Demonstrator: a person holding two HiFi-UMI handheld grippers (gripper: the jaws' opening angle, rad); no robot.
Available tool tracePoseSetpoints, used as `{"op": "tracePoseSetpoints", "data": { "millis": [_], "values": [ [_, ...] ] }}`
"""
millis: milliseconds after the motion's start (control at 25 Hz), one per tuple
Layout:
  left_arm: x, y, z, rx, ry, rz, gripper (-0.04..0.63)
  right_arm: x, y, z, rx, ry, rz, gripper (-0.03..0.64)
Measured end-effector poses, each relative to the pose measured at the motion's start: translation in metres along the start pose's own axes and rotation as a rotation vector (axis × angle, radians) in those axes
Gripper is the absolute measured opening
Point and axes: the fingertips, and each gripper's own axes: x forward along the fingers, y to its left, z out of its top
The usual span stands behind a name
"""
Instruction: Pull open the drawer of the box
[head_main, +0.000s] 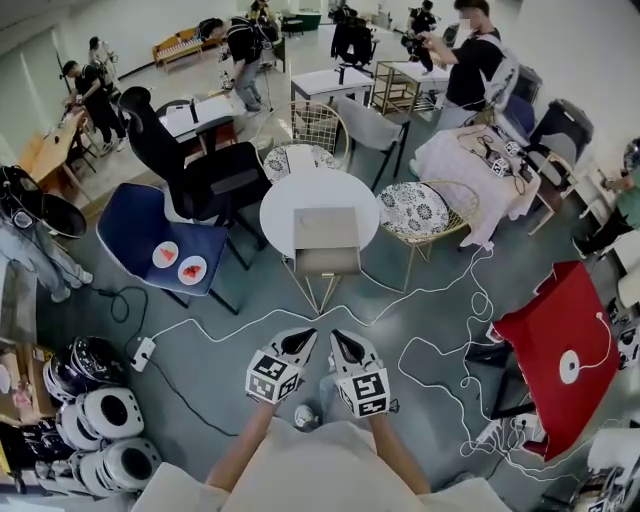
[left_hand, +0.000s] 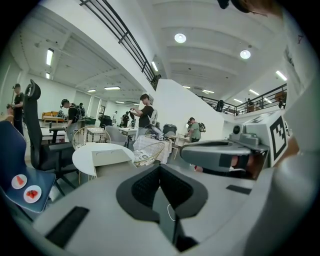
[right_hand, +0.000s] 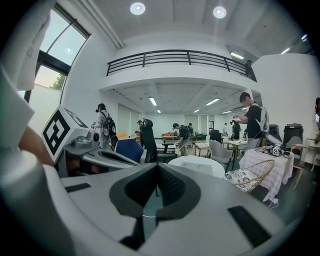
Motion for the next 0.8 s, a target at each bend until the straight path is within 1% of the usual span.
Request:
{"op": "tracePoseSetpoints", "data": {
  "millis": [240,800],
  "values": [
    [-0.0021,-0.0046,-0.0018,0.004,0.002,0.000,0.011,-0.0060,0.0006,-0.0040,0.008,0.001,-0.004,0.015],
    [-0.0001,-0.0087,0.0004,0.010,-0.004,0.002,0.011,-0.0051,-0.0032,0.0031,-0.009,-0.013,0.001,0.015]
  ]
}}
